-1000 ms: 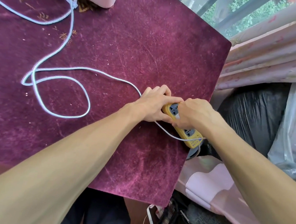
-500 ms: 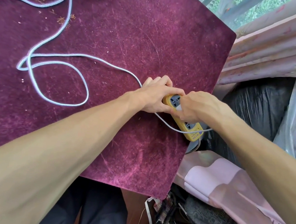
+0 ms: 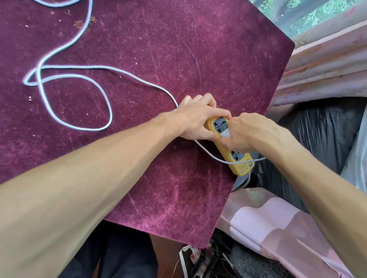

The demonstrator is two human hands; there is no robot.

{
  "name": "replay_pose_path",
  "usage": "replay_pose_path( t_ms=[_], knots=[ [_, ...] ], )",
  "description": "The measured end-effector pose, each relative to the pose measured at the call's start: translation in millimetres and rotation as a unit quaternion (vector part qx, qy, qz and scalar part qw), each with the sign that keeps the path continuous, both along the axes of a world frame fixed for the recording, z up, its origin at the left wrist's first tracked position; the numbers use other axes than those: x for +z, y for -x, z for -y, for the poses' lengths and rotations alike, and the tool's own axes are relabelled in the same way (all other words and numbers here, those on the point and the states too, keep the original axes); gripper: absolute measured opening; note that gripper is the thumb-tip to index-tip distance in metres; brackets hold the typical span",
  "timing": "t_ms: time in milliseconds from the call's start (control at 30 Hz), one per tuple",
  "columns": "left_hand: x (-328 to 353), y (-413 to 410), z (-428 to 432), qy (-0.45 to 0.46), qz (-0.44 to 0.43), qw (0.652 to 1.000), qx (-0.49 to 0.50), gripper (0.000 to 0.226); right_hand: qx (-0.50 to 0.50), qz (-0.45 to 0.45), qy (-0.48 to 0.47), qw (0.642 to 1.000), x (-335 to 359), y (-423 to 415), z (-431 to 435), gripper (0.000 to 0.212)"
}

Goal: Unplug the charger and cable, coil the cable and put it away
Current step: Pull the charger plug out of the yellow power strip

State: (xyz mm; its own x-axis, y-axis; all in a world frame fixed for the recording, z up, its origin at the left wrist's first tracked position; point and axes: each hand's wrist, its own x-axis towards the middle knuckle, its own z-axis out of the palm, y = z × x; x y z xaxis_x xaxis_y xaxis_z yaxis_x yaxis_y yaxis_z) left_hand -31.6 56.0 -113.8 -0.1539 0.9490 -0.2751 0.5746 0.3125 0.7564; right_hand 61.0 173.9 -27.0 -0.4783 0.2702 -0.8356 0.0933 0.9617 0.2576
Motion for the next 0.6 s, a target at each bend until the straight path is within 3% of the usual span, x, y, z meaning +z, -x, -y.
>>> replay_pose_path(
  t_ms=[100,367,467,533,600],
  knots=[
    [-0.8,0.2,-0.2,0.001,-0.003,1.0,-0.004,0.059,-0.026,0.016,0.006,1.0,-0.6,2.9,-1.6,0.041],
    [-4.5,0.5,-2.6,0.005,-0.005,1.0,-0.012,0.057,-0.092,0.002,-0.005,0.996,7.0,-2.5,-6.1,0.039],
    [4.8,-1.4,-2.7,0.05,-0.005,0.998,-0.024,0.06,-0.148,-0.034,-0.001,0.988,11.8,-25.1,2.8,0.045],
    [25.0,-2.8,0.3,0.092,0.033,0.995,-0.01,0.065,-0.215,-0.077,0.011,0.973,25.6,-44.4,14.6,0.046],
    [53.8,-5.1,13.0,0.098,0.105,0.987,0.067,0.063,-0.297,-0.133,0.047,0.944,51.3,-61.7,30.2,0.046]
  ],
)
